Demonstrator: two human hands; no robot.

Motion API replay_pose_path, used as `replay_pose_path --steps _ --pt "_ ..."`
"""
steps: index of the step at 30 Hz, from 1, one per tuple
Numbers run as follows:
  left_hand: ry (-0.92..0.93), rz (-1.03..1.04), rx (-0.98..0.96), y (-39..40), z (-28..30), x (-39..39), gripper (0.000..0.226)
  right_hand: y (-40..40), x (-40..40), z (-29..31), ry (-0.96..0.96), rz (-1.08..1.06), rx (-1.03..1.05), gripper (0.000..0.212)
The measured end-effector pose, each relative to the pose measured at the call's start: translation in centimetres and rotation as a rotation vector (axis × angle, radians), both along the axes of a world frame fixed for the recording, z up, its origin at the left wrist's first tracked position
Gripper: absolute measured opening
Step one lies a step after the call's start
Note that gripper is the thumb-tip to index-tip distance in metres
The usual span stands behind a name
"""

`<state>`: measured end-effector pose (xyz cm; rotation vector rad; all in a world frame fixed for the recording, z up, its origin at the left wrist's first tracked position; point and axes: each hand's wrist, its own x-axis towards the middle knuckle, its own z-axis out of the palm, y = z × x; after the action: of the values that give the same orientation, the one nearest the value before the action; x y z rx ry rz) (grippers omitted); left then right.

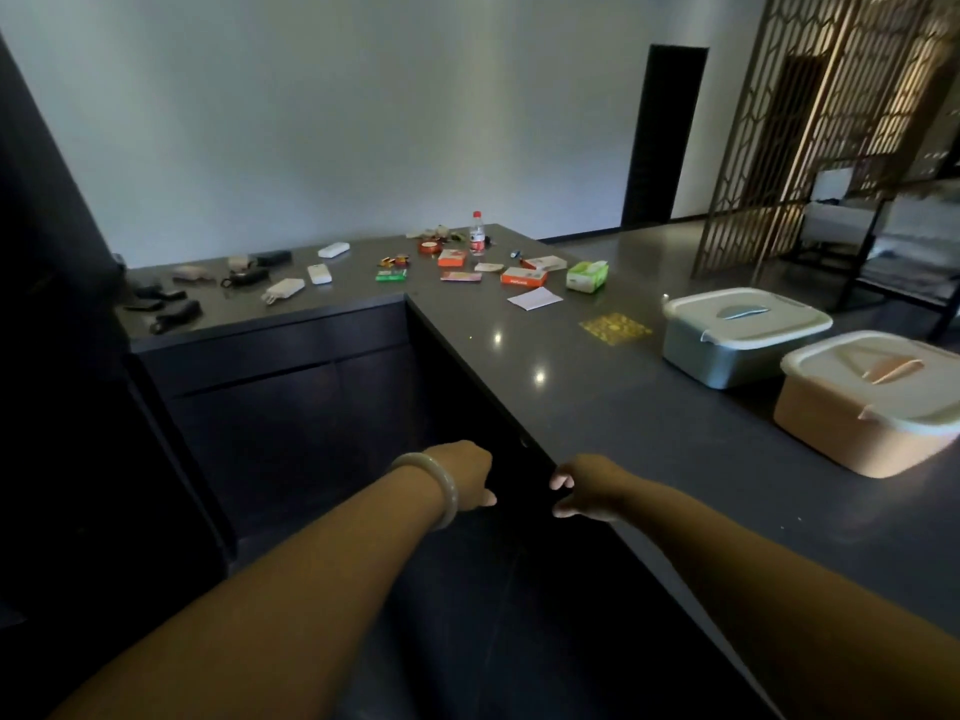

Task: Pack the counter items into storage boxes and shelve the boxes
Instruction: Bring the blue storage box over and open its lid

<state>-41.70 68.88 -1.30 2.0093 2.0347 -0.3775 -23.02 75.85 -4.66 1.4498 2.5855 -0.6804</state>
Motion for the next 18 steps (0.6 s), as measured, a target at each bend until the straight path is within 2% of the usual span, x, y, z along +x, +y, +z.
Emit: replay_pose_path --steps 10,18 --pt "0.004 -0.180 0.048 20.8 1.3 -2.0 0.047 18.5 -0.3 1.0 -0.046 -0.116 0.046 0.046" --pt "0.004 -0.344 0.020 34.4 0.1 -0.1 0.054 27.4 1.1 0.2 -0.123 -0.276 0.006 0.044"
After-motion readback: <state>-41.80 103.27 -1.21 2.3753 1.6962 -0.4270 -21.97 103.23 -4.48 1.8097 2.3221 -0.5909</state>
